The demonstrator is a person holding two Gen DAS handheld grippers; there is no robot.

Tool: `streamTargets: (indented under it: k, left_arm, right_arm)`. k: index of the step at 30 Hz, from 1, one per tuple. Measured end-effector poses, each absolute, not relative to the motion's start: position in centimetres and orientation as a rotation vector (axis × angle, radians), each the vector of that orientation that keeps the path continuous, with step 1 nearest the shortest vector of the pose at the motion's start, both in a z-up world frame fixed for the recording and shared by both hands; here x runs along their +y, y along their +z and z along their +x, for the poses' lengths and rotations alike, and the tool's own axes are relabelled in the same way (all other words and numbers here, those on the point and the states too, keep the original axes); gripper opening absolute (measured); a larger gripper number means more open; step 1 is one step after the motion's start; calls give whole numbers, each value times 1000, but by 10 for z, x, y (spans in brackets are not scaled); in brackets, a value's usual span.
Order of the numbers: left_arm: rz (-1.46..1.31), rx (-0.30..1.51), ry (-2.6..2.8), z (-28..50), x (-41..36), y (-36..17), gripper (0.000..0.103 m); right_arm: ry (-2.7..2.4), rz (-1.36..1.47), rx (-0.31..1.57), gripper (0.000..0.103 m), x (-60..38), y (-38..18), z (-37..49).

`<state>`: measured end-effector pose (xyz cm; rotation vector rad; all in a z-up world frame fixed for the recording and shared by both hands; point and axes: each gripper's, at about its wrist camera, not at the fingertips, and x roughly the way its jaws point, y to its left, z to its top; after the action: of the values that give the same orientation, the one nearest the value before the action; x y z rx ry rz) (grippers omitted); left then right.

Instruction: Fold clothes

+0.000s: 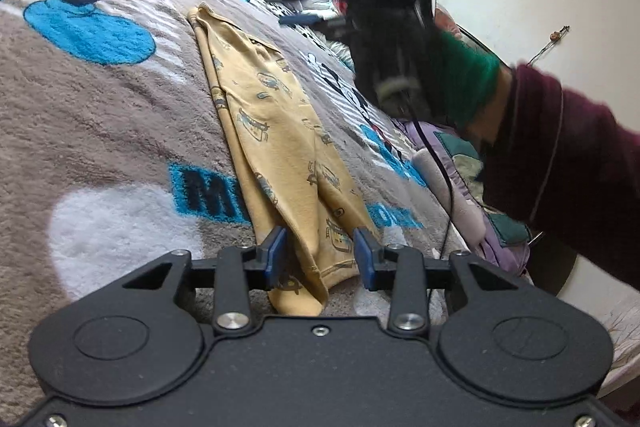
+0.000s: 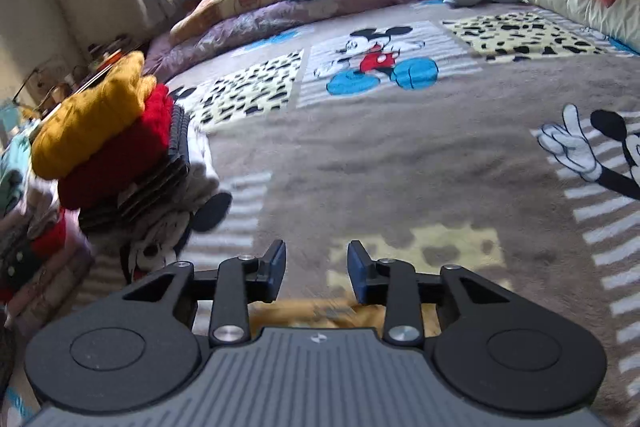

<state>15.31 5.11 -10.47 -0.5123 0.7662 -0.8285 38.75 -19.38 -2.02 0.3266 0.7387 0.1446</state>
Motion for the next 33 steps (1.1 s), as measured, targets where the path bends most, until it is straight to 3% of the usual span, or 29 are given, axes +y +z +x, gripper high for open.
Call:
streamTargets:
  k: [9,14,18,30,33]
  left_arm:
    - [-437,774,-798,149,53,-100,35]
    - [-424,769,-777,148,53,-100,35]
    - [-386,770,-760,145,46,-99,35]
    - [-371,782,-764,147,45,-101,35]
    - [-384,790,-772,150,46,-102,35]
  right_arm:
    - [172,205,788,36,-211,-58,349]
    - [295,159,653,36,-203,-48,310]
    - [386,-38,661,34,-174,-55,298]
    - [353,-76,739,31,-130,-71,388]
    - [363,-106,765,36,-129,-74,400]
